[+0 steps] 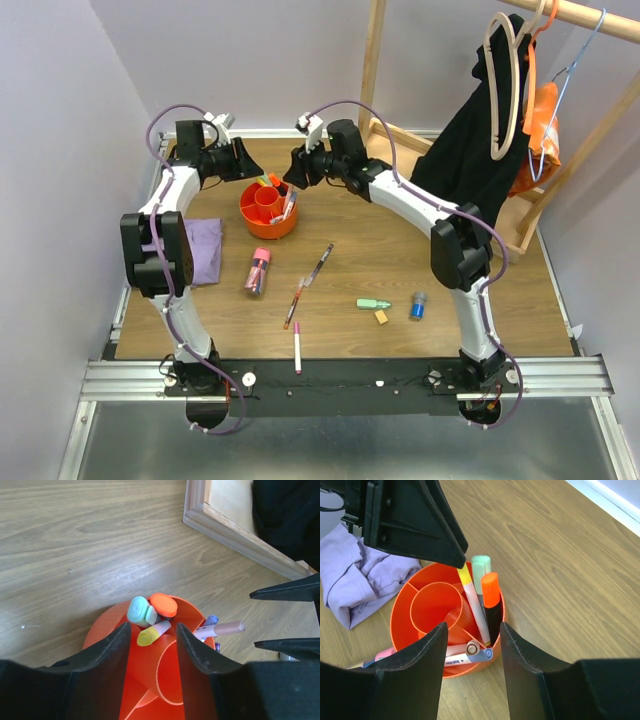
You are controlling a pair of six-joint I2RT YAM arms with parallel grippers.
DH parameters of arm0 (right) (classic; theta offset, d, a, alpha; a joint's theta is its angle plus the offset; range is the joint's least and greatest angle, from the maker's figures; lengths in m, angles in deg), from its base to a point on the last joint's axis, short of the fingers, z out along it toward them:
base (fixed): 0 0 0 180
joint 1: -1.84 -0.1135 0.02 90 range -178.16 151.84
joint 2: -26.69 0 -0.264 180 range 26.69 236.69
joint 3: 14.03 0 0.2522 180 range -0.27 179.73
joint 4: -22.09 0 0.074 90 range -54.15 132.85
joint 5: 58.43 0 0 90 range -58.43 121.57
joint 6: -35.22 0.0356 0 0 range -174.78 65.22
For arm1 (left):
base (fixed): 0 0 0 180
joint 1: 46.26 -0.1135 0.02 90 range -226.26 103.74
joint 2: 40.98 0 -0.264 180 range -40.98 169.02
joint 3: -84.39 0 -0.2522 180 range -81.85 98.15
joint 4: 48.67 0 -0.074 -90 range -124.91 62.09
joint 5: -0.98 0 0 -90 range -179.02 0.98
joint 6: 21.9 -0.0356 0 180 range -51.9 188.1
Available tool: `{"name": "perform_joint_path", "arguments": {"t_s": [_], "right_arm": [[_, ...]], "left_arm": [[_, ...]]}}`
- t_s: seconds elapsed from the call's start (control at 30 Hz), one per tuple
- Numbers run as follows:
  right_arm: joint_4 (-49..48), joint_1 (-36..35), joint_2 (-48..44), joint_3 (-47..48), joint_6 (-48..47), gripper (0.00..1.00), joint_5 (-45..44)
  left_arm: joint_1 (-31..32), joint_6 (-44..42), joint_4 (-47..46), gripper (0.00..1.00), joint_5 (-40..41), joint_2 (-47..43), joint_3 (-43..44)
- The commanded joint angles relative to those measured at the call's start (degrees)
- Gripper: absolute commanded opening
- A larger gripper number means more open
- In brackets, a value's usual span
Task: Sort the stationery into containers
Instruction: Pick up the pen from the storage box.
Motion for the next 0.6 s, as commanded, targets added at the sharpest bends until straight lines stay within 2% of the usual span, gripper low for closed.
{"name": "perform_joint_path", "arguments": {"t_s": [0.0,0.13,0.57], "right_arm": [[0.2,0.7,-3.66,-1.88,0.48,0.54,-1.35],[0.12,1.05,-4.19,-2.93,0.48,0.54,-1.35],[-0.24,1.31,-2.95,-1.79,0.75,0.54,-1.44]], "left_arm": [[0.32,-2.7,2.13,0.45,0.36,1.27,2.23],[0.32,-2.88,2.58,0.4,0.27,1.19,1.44],[0.84,-2.88,2.93,0.4,-0.52,1.36,0.3]]}}
